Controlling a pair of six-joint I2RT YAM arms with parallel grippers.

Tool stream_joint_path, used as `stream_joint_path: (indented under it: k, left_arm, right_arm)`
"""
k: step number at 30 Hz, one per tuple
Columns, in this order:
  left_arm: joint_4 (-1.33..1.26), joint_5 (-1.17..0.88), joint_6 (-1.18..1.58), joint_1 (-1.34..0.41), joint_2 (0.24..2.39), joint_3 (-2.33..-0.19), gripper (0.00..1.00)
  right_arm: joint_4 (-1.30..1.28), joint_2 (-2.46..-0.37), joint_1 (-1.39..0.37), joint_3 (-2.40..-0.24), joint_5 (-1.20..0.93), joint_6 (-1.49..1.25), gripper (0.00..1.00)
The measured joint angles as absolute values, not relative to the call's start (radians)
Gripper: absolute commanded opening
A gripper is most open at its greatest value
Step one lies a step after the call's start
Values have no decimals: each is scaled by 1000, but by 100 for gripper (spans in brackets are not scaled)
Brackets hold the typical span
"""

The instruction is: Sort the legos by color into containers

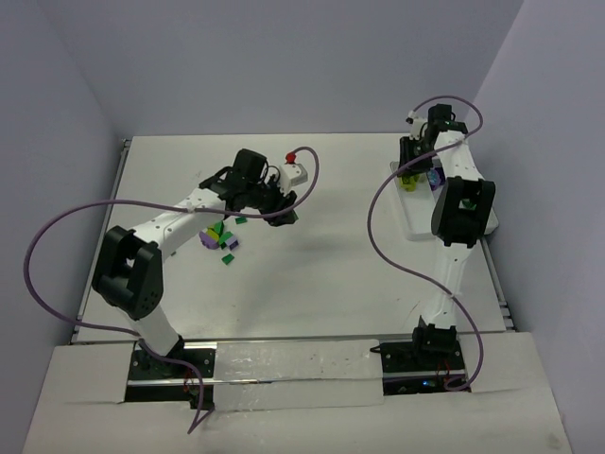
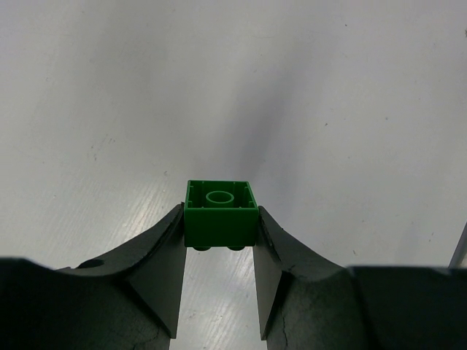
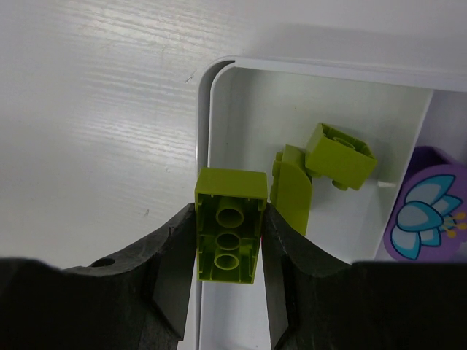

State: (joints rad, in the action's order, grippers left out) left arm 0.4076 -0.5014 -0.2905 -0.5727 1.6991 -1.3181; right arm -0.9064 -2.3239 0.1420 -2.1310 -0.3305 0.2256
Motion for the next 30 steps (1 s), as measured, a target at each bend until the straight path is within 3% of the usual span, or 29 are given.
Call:
stream_joint_path:
  k: [4,8,9,12,20,30]
  left_arm:
    - [408,-501,-290,-568,1709,-1323,0]
    - [408,-502,-290,-562,1710,-1323,0]
    - [409,-501,-289,-560,1710,-1323,0]
    - [410,-502,-283,-555,1710,-1324,0]
    - [432,-619,-206,-503,1708,-1383,0]
    - [291,-951,5,-416,1552,-1310,0]
  right_arm:
    - [-906,-2358,131,-2143,-313,226,50]
    - [-907,-2363,121,-2154,-286,226,68]
    - [-906,-2363,119,-2159,-278,226,81]
    - [-903,-2363,114,-2166,-255,228,91]
    - [-910,-2253,92,-2111,-291,222,90]
    - [-781,-1798,-174,-1811,-826,66,89]
